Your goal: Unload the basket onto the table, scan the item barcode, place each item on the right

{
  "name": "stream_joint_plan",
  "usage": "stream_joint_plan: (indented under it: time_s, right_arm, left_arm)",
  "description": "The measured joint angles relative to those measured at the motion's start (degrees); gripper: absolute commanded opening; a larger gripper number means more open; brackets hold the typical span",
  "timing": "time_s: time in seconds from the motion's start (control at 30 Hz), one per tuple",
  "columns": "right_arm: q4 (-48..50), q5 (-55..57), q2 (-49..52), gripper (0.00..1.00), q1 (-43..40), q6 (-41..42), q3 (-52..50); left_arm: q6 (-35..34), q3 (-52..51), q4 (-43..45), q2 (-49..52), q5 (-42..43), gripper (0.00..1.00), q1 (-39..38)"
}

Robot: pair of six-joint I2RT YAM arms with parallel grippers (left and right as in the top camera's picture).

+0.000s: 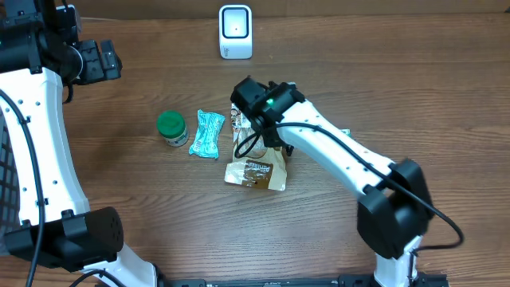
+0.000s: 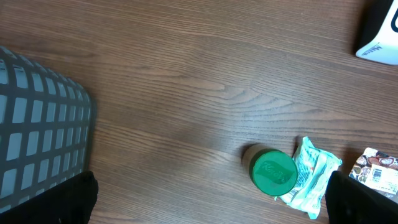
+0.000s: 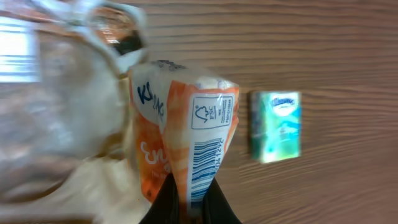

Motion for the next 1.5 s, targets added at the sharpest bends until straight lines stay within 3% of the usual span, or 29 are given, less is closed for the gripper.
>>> stream_joint_plan:
  time_s: [0.17, 0.23, 0.37, 0.5, 0.63, 0.7, 0.87, 1.0, 1.07, 1.17, 1.23, 1.37, 1.5]
  right_arm:
    - [-0.2, 3.1, 6.0, 0.06, 0.0, 0.3, 0.0]
    - [0.1, 2.8, 7.5, 0.18, 0.1, -0.3, -0.1]
    - [1.1, 0.9, 8.0, 0.26, 1.4, -2.7, -0.2]
    - [3.3, -2.7, 8.0, 0.52, 4.5, -4.9, -0.2]
    - [7.8, -10.6, 8.0, 0.52, 7.7, -11.4, -0.1]
    - [9.1, -14.3, 8.0, 0.45, 8.8, -13.7, -0.1]
    - [7.3, -19.6, 8.0, 0.41, 7.8, -14.3, 1.3]
    - [6.4, -22.3, 5.9, 0.43, 2.3, -12.7, 2.8]
    - [6.0, -24.0, 3.5, 0.54, -1.7, -11.9, 2.8]
    - [4.3, -26.7, -0.3, 0.54, -8.3, -11.0, 3.7]
    - [2.8, -28.1, -2.0, 0.47, -12.5, -10.6, 4.2]
    - [3.0, -32.4, -2.5, 0.41, -19.9, -12.5, 2.7]
    - [5.2, -36.7, -1.6, 0.31, -22.1, -15.2, -2.0]
  left_arm:
    - [0.0, 0.0, 0.0, 0.0, 0.0, 1.0, 0.0]
    - [0.0, 0.0, 0.0, 0.0, 0.0, 1.0, 0.0]
    - [0.0, 0.0, 0.0, 0.0, 0.0, 1.0, 0.0]
    - [0.0, 0.0, 0.0, 0.0, 0.0, 1.0, 0.0]
    - [0.0, 0.0, 0.0, 0.0, 0.0, 1.0, 0.0]
    - [0.0, 0.0, 0.0, 0.0, 0.0, 1.0, 0.0]
    - [0.0, 0.0, 0.0, 0.0, 0.0, 0.99, 0.0]
    - [0.0, 0.0, 0.0, 0.0, 0.0, 1.0, 0.0]
    - [0.0, 0.0, 0.0, 0.0, 0.0, 1.0, 0.0]
    - [0.0, 0.0, 0.0, 0.0, 0.0, 1.0, 0.0]
    - [0.0, 0.0, 0.0, 0.0, 0.0, 0.99, 0.0]
    - [0.0, 0.0, 0.0, 0.0, 0.0, 1.0, 0.0]
    - [0.0, 0.0, 0.0, 0.0, 0.0, 0.99, 0.0]
